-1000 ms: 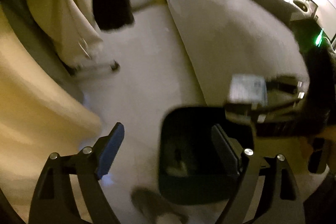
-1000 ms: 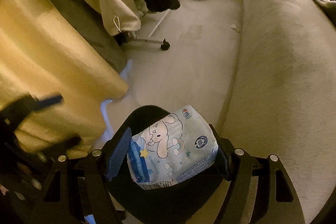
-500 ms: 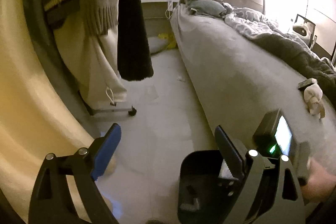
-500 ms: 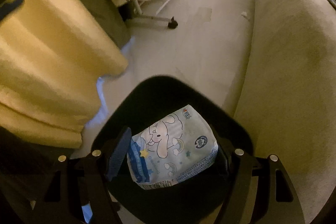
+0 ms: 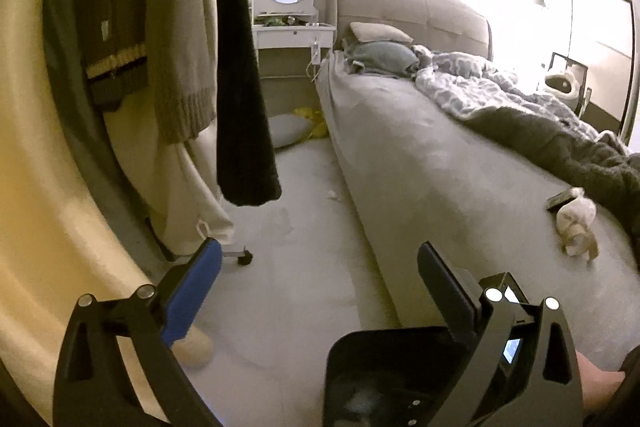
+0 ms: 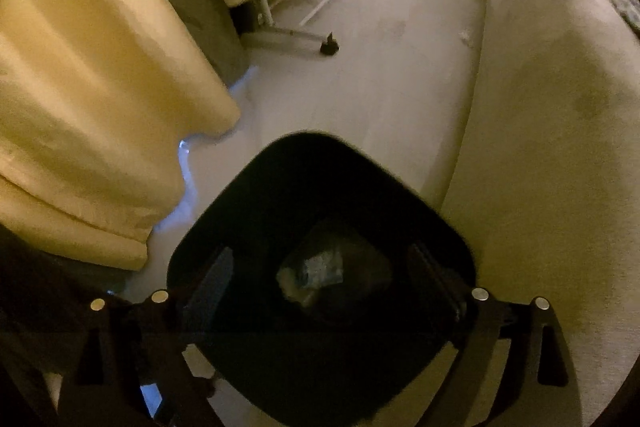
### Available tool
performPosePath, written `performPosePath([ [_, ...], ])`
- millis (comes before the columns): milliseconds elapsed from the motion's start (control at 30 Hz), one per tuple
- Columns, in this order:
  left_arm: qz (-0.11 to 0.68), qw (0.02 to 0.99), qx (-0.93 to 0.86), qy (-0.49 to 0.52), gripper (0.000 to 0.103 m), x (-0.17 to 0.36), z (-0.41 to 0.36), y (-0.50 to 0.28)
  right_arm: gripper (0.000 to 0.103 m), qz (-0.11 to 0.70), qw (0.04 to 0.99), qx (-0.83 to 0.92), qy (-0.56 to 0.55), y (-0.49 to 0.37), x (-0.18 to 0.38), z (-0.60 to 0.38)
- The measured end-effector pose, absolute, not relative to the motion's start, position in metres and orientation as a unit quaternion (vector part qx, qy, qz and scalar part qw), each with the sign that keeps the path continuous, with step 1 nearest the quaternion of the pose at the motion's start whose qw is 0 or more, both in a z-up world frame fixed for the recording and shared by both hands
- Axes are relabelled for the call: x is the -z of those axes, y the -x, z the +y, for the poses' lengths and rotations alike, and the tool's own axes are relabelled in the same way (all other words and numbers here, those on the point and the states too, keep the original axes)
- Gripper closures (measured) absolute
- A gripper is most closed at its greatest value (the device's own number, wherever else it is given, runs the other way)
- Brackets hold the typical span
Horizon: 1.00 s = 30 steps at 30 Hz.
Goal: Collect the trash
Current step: 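Move both tools back from the bin toward the tape rolls and socks on the bed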
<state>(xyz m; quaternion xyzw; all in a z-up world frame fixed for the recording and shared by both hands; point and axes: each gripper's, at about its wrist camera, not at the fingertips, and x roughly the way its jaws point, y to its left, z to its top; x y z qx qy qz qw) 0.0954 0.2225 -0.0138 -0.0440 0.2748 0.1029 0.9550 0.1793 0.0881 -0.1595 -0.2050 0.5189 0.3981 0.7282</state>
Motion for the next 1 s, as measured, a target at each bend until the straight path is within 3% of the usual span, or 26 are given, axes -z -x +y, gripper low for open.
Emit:
performPosePath([
  [500,0.245,0.964,-0.074,0.066,0.003,-0.006,0.188,-0.114,0.012,0.399,0.8,-0.409,0.182,-0.185,0.079,0.032],
  [1000,0.245,0.968,-0.031,0.045,0.003,-0.008,0.13,-0.139,0.011,0.337,0.865,-0.35,0.123,-0.215,0.027,-0.067],
])
